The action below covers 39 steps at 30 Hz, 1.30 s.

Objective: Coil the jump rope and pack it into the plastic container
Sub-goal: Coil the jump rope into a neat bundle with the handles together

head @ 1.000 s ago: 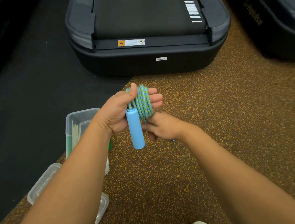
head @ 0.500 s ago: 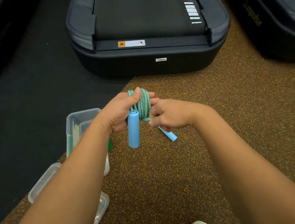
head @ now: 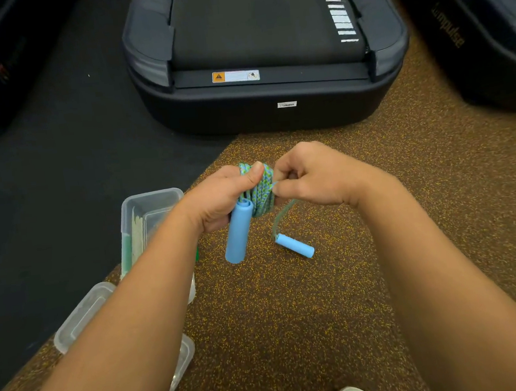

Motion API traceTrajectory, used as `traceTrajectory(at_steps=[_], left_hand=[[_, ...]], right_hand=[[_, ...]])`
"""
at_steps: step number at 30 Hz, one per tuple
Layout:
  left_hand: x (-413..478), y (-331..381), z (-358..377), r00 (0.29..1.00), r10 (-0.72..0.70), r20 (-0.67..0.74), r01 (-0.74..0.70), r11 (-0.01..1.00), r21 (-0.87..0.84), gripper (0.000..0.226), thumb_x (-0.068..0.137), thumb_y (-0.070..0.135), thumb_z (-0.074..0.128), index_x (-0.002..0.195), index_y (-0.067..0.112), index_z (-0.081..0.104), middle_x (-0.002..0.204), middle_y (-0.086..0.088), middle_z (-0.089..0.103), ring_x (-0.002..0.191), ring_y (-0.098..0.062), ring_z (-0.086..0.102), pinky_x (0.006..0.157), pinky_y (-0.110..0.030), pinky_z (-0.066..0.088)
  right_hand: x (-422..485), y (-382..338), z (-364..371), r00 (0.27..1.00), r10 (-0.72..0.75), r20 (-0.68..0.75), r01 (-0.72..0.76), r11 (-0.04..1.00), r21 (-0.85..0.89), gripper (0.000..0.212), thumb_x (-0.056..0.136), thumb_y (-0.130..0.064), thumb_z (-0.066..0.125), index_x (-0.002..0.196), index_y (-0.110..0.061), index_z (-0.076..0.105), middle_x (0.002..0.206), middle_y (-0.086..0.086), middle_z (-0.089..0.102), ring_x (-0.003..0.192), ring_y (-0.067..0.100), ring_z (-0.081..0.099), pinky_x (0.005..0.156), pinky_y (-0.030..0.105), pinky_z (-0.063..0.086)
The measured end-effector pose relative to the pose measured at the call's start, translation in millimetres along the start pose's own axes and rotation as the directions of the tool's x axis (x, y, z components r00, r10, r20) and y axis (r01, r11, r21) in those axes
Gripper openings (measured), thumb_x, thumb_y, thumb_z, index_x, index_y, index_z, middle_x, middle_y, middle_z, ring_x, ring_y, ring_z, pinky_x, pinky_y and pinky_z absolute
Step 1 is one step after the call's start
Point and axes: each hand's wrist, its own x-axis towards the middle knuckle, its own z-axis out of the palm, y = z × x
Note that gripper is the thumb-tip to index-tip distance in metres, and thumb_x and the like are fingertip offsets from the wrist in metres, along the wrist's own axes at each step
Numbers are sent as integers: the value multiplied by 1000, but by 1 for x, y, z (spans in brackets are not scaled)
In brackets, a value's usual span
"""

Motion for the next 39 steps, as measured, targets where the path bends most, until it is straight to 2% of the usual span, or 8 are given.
traceTrajectory(at_steps=[3,9,17,23,26,29,34,39], left_hand=[[-1,-1,0,999,-36,11,36,998,48,43,84,37,49,95,-2,64,79,-8,73,73,-15,70,66,-27,54],[-2,-4,1,990,-104,99,107,994,-23,52,91,35,49,119,-8,54,111,-26,66,107,-37,63,96,-44,49],[-5,2,8,974,-70,217,97,988,-117,49,91,31,43,115,-9,57,105,-22,69,99,-33,67,90,-40,53],[-6,5,9,964,0,266,51,982,-182,50,85,40,53,109,-2,66,105,-19,70,98,-30,68,89,-41,53],[-5,6,8,974,24,227,33,969,-246,60,74,47,70,110,-2,66,105,-19,70,98,-29,68,87,-42,54],[-3,4,7,982,75,172,-24,960,-277,55,83,45,55,112,-1,65,109,-21,69,101,-30,67,89,-42,53],[-1,4,4,990,135,42,-113,933,-342,54,90,38,41,119,-5,56,114,-21,67,110,-34,63,91,-40,52],[-1,5,4,993,110,-36,-116,945,-306,47,97,32,35,119,-5,54,113,-21,67,109,-32,63,89,-38,53]], right_hand=[[0,5,-3,999,-16,-39,15,999,-38,10,79,-19,68,71,-14,72,63,-6,70,53,1,55,52,11,39],[5,14,-4,975,-85,-207,67,994,-90,11,82,-30,70,75,-23,65,64,1,62,59,11,51,63,29,43],[15,42,15,955,-78,-286,133,974,180,9,91,-21,58,85,-20,65,81,8,67,77,21,60,77,41,50],[15,50,35,984,14,-176,72,879,471,20,95,-3,46,90,11,60,79,13,58,73,15,52,68,30,47],[14,49,49,996,74,-59,-22,789,614,24,91,11,39,88,4,62,73,6,62,65,11,57,59,25,48],[15,44,63,993,116,-27,-78,803,590,21,89,10,41,85,5,61,67,8,57,56,14,54,50,23,44],[16,38,79,989,85,117,-136,823,551,16,94,-17,55,80,-14,63,58,3,55,60,24,51,58,34,47],[10,32,65,963,54,263,-185,842,507,24,94,-16,54,74,-10,65,57,4,57,55,17,50,56,27,44]])
